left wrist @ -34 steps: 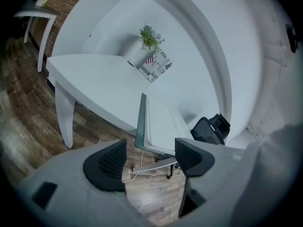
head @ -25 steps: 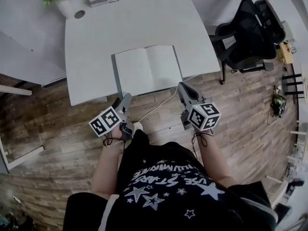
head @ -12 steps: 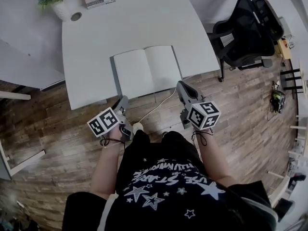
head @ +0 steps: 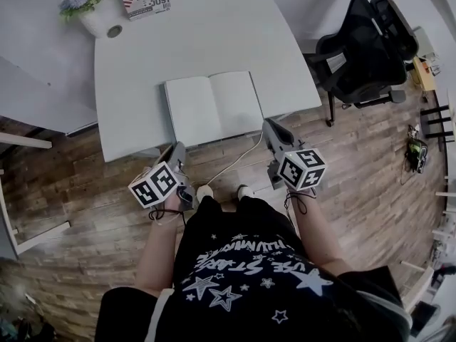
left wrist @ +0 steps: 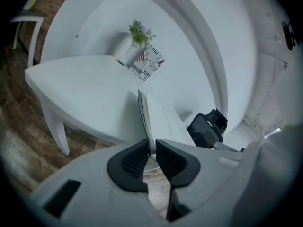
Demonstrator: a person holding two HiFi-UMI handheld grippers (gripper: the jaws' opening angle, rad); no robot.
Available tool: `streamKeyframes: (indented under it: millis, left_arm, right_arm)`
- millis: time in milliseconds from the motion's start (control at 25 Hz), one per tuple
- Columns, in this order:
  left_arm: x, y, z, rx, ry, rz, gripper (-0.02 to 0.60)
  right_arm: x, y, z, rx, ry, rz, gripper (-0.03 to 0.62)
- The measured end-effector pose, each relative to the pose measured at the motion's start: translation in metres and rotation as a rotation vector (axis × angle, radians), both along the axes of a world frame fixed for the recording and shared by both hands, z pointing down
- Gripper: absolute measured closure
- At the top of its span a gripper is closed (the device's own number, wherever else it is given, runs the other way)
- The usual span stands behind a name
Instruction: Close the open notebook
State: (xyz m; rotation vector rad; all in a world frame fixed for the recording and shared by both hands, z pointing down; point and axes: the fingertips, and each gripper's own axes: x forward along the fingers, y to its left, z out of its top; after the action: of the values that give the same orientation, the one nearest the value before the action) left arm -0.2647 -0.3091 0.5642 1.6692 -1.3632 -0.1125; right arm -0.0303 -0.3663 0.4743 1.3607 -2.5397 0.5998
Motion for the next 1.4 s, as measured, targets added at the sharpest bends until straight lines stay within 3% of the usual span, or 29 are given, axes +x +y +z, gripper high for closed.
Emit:
streamKeyframes:
  millis: [520, 760, 1400]
  left_arm:
    - [0.040, -0.010, -0.064, 0.127, -0.366, 0.000, 0.521]
    - [0.072, -0.021, -0.091, 0.192, -0.512, 0.055, 0.522]
    - [0.190, -0.054, -0.095, 0.257, -0.656, 0.222, 0.525]
  right_arm:
    - [0.062, -0.004, -0.012, 0.025, -0.036, -0.018, 0.589]
    - [0.087, -0.006, -0.014, 0.030, -0.060, -0.015, 0.589]
    - [0.155, -0.023, -0.010, 0.022, -0.088, 0.004, 0.589]
